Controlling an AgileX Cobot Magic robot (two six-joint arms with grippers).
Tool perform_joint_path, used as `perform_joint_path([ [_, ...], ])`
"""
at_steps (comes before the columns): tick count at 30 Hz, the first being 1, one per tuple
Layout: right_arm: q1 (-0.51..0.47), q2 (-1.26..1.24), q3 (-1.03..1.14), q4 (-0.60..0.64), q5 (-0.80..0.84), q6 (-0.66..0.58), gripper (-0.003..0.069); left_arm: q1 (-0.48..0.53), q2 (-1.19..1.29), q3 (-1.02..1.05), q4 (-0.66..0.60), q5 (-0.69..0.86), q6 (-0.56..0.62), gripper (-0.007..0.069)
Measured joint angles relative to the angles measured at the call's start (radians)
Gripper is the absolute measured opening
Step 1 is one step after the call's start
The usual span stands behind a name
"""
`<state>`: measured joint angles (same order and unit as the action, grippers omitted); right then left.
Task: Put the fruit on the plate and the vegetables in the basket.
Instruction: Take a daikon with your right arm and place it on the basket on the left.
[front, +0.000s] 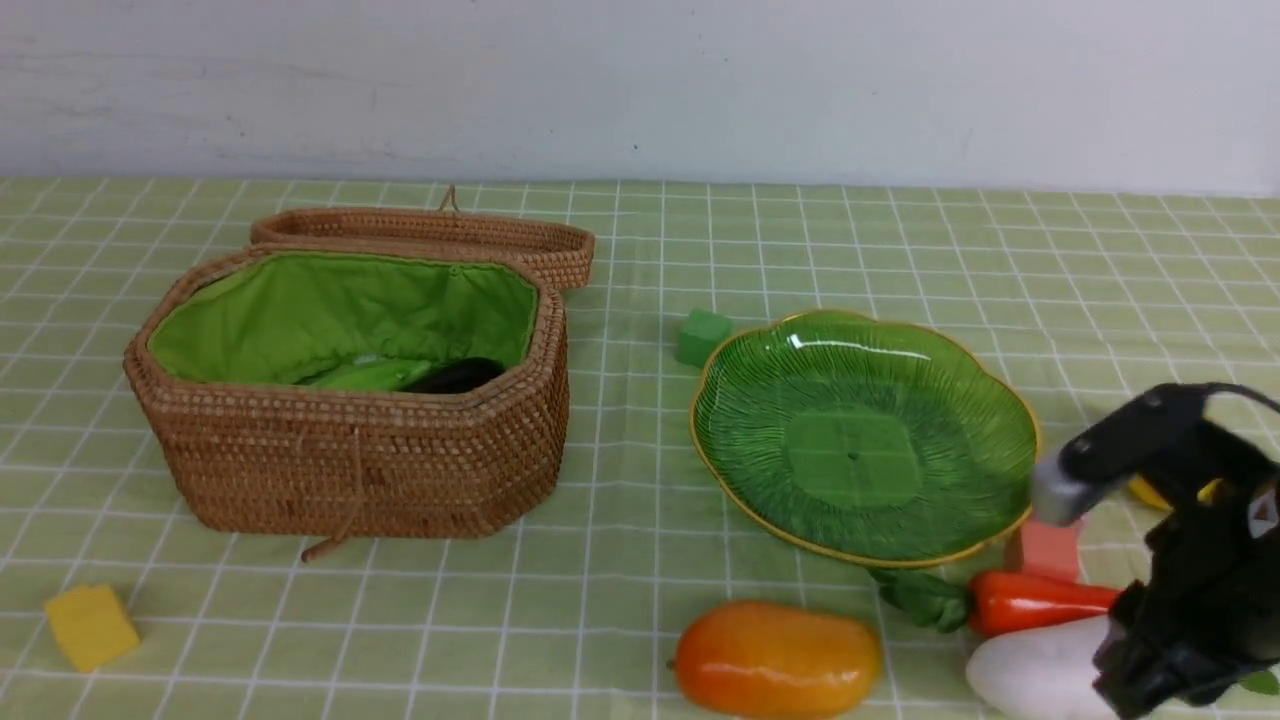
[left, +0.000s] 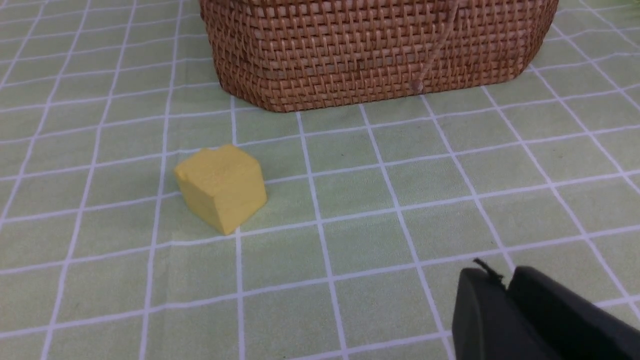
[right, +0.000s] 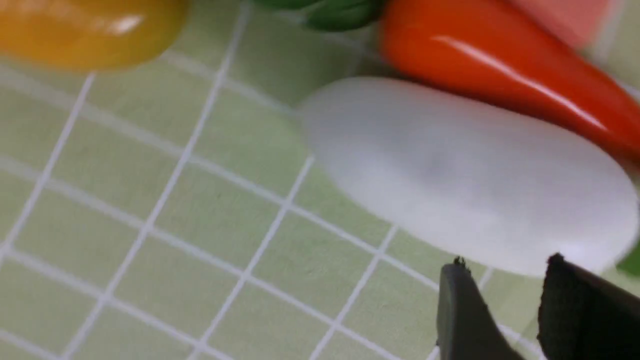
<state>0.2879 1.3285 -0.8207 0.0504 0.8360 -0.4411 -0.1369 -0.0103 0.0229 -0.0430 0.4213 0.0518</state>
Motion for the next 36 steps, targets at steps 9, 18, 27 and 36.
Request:
perform_joint_path([
  [9,0.093,0.018,-0.003,-0.136,0.004,-0.437,0.0454,0.000,0.000,0.000,0.000,0.000,0.000,0.0083],
  [18,0.093,0.095,-0.003,-0.216,-0.070,-0.449,0.0673,0.000,0.000,0.000,0.000,0.000,0.000,0.0092],
  [27,0.094,0.253,-0.016,-0.224,-0.135,-0.450,0.0489,0.000,0.000,0.000,0.000,0.000,0.000,0.0099],
  [36,0.094,0.236,-0.021,-0.195,-0.114,-0.443,0.0489,0.000,0.000,0.000,0.000,0.000,0.000,0.0111],
])
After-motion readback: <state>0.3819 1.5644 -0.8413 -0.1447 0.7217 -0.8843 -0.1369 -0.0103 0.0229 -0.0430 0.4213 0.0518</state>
